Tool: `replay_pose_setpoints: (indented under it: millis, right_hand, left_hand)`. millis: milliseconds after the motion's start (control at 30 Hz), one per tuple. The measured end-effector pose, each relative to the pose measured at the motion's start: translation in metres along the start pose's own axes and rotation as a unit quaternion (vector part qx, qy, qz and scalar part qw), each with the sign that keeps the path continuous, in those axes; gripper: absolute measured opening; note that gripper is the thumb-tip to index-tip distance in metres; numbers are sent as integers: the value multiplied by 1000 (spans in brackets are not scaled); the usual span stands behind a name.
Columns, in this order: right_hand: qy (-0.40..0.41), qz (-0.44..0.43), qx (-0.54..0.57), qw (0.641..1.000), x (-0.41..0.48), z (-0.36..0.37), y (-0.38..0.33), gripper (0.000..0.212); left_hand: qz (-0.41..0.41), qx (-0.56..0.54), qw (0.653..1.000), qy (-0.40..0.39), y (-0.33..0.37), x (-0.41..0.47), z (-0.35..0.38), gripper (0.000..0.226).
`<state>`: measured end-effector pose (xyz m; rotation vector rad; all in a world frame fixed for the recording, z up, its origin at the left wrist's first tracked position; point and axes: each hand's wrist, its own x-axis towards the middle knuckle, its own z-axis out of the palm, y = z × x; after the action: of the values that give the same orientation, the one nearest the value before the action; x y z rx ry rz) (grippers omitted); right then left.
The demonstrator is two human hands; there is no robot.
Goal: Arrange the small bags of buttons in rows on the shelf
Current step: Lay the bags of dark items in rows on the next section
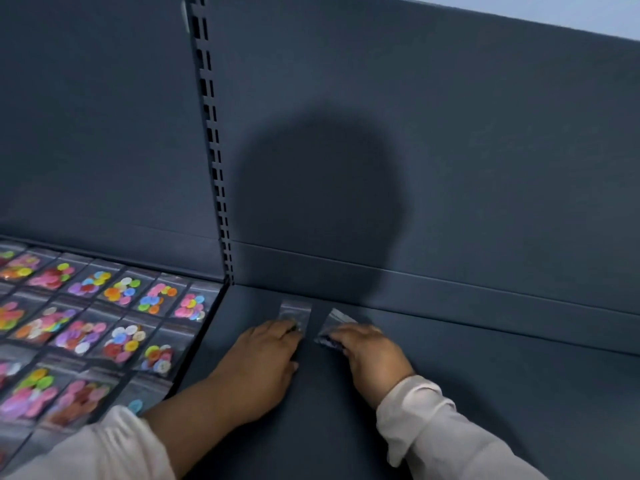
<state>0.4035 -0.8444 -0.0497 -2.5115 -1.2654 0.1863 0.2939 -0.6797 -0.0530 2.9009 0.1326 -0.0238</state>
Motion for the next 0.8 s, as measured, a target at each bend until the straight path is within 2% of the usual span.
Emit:
replay_pose_setpoints:
  millis: [200,233,333,400,567,700,800]
  right_hand:
    - [-48,2,-27,999,16,-12,10,41]
    - [-36,4,-19,999,15,-11,10,40]
    - [62,-11,-12,998,12,-1,10,28]
    - [72,-15,-33,997,9,5,9,25]
    - [-6,10,-126,992,0,17,0,52]
    - [-47,-9,-84,995,5,13,4,87]
    - [-39,-15,-75,996,5,11,7,93]
  left_hand:
    - [-2,-4,1000,-6,0,10,-1,58]
    - [-3,-2,1000,-9,1,11,-1,58]
    - [-10,-2,1000,-12,2,12,-2,58]
    - [-12,-4,1000,-3,3,12,-3,57]
    - [-12,0,1000,-9,4,9,1,61]
    - [-13,10,1000,-23,6,11,-1,62]
    - [-16,4,999,-28,6,11,-5,61]
